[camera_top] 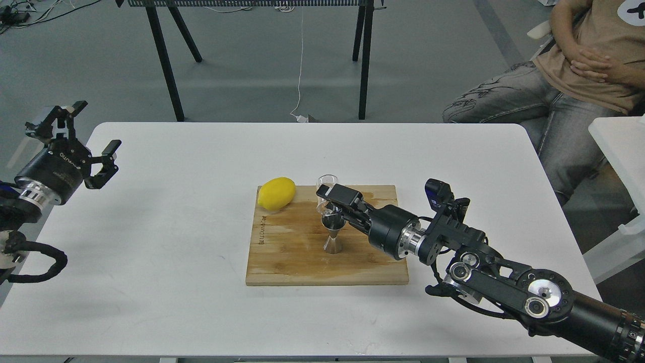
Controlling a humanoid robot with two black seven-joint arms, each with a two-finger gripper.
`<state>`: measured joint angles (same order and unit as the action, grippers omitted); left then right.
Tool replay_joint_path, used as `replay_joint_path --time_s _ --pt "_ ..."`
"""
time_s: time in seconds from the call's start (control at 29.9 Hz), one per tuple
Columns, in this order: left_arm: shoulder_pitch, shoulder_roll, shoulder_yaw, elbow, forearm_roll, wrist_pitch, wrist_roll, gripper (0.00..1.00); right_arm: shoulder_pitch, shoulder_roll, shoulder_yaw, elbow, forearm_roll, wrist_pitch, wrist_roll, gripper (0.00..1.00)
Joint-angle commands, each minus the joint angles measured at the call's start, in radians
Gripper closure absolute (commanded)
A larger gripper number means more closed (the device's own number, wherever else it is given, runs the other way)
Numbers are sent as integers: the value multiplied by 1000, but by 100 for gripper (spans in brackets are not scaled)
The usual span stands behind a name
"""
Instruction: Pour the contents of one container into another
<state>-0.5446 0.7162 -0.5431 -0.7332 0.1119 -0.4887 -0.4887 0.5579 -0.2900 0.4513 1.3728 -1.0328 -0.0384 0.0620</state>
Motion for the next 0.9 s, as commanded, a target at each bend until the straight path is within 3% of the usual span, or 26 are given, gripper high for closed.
replay_joint_path --time_s 0.0,0.87 --pt "0 0 0 0 0 0 0 1 0 0 1 -4 -12 0 1 57" --pt "0 0 0 0 0 0 0 1 25 -5 -17 -26 -64 0 30 57"
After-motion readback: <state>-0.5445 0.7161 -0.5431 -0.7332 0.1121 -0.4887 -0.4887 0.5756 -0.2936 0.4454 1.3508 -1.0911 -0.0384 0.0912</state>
